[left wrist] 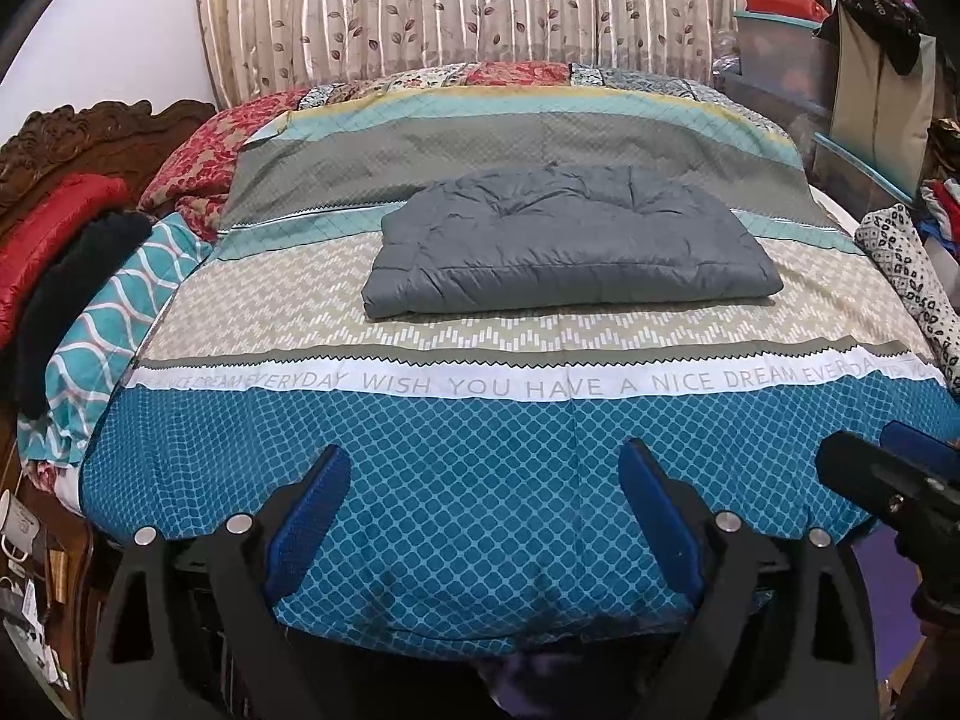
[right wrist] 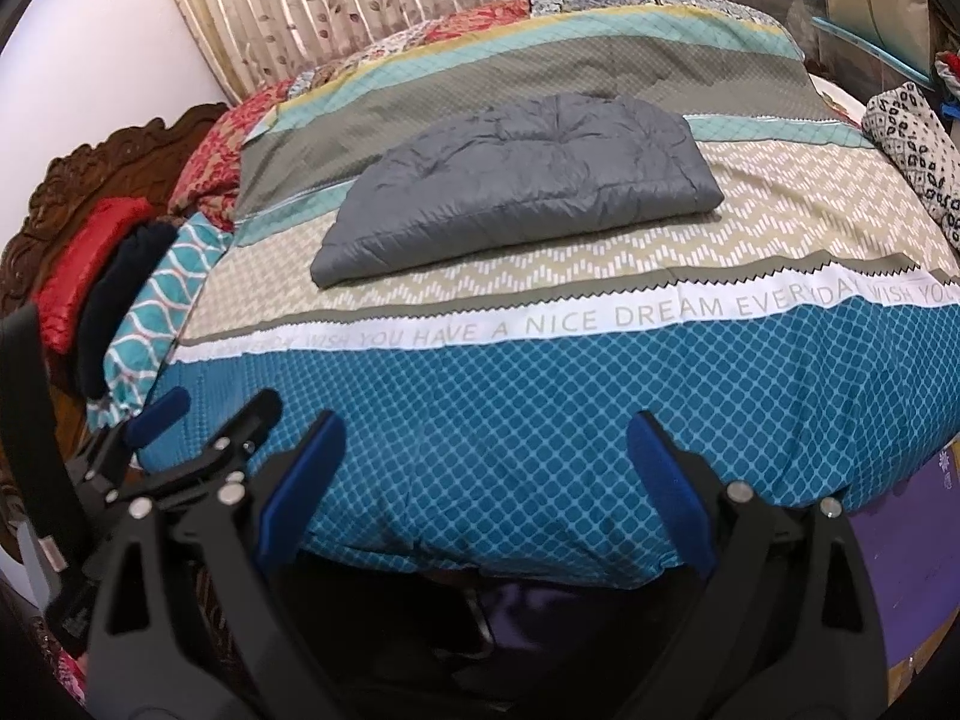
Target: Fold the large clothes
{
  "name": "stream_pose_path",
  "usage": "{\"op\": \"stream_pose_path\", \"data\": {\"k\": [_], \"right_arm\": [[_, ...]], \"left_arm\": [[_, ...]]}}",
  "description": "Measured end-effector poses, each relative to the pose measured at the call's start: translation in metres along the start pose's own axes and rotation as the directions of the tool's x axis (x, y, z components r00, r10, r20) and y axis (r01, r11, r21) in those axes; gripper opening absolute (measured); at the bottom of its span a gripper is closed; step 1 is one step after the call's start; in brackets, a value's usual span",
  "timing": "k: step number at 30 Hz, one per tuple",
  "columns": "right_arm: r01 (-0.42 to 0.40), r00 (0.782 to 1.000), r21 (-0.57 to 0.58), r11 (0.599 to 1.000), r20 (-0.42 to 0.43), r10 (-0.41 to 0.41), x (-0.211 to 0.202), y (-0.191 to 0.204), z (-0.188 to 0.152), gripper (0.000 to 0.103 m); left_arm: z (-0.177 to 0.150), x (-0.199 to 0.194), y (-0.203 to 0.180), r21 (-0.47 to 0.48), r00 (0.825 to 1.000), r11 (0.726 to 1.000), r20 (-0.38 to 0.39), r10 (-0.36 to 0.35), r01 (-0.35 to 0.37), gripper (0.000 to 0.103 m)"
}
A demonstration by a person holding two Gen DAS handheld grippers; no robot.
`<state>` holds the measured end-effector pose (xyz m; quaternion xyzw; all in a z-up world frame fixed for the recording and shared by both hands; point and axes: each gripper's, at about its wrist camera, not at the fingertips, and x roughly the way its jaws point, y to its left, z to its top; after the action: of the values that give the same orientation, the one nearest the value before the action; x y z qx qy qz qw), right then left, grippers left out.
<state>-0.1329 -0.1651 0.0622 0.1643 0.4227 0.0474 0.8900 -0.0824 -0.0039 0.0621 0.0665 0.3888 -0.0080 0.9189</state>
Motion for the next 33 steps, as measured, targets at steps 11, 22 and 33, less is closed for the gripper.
{"op": "stream_pose_path", "data": {"k": [11,22,33], "right_arm": [[-0.006,1.000,0.011,1.000,-0.021,0.006,0.006,-0.005,0.000,0.091],[-0.006,0.999,0.011,1.000,-0.036,0.006,0.010,-0.004,-0.004,0.091],[-0.008,0.999,0.022,1.000,-0.045,0.009,0.012,-0.007,-0.005,0.091]], "left_arm": [[-0.003,0.006,0.001,0.000,1.000,1.000,-0.020,-0.001,0.001,0.007],[-0.005,0.015,0.002,-0.003,0.999,1.000,-0.054,-0.003,0.002,0.007],[-0.007,0.016,0.000,0.004,0.998,1.000,-0.062,-0.003,0.004,0.007]]}}
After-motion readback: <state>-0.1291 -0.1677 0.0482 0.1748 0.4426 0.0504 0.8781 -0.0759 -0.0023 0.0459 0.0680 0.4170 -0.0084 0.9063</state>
